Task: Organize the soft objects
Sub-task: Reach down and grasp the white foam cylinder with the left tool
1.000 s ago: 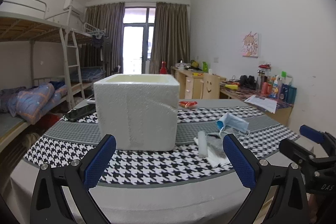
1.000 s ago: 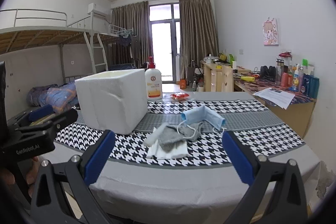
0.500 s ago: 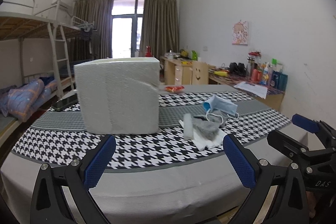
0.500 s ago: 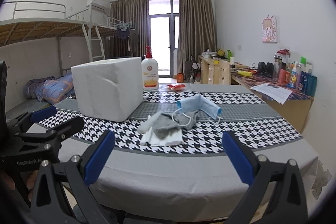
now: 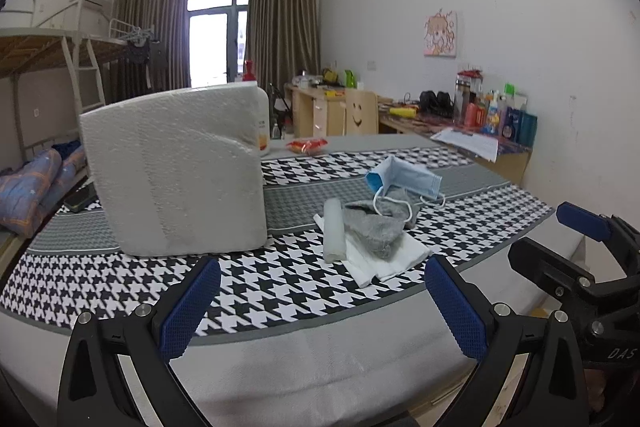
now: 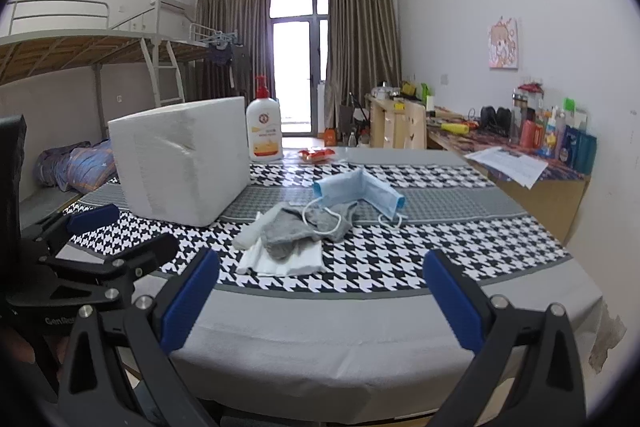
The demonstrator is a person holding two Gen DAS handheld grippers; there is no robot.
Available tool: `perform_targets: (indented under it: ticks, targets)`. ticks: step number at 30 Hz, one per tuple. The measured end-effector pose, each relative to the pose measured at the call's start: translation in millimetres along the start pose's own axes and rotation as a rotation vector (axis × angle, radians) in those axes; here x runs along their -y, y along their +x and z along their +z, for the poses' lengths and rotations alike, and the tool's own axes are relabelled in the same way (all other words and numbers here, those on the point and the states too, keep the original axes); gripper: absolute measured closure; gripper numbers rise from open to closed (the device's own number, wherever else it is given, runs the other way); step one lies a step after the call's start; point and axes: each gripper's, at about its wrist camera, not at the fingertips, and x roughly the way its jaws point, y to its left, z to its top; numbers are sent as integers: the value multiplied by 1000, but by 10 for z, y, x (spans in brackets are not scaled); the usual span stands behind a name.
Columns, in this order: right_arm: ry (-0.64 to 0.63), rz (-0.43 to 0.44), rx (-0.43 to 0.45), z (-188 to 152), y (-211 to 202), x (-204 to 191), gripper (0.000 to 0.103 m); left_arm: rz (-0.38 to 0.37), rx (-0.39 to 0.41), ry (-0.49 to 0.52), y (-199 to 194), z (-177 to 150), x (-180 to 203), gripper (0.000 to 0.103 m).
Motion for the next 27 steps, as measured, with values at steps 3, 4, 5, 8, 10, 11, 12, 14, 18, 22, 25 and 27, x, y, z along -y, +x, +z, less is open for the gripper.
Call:
perform_targets:
  ticks: [3,4,5,8,10,11,12,14,18,22,25,27]
  targets:
    - [9,5,-13,5,82,39,0,-9,-27,10,136,12,27,1]
    - [9,9,-19,3,111,47,0,-13,-33,14,170,17,30,1]
    - [7,8,-25,3,147,55,0,-14,-41,19,212,23,35,1]
    - [15,13,-41,-2,243,84,0,-19,-66,33,331,35,35,1]
    - [25,17,-53,-12,308,109,0,-19,-82,32,416,48,26,1]
    - [28,20,-61,-21,343,124,0,-12,-93,31,469,58,21,1]
    - [33,21,-71,-32,379,138,0,-9,-109,30,526,63,7,4]
    - [39,21,-88,-46,453,163,0,-25,-144,26,615,75,-22,10]
    - [51,28,-105,-19,552,213,0,-47,-187,20,765,113,-23,19]
    - [51,38,-119,21,638,214,0,-61,-218,29,895,170,-2,31]
    - [52,52,-137,53,728,230,0,-72,-255,23,1020,199,-10,40]
    - [56,64,-149,69,779,234,0,-83,-289,11,1115,200,-36,41]
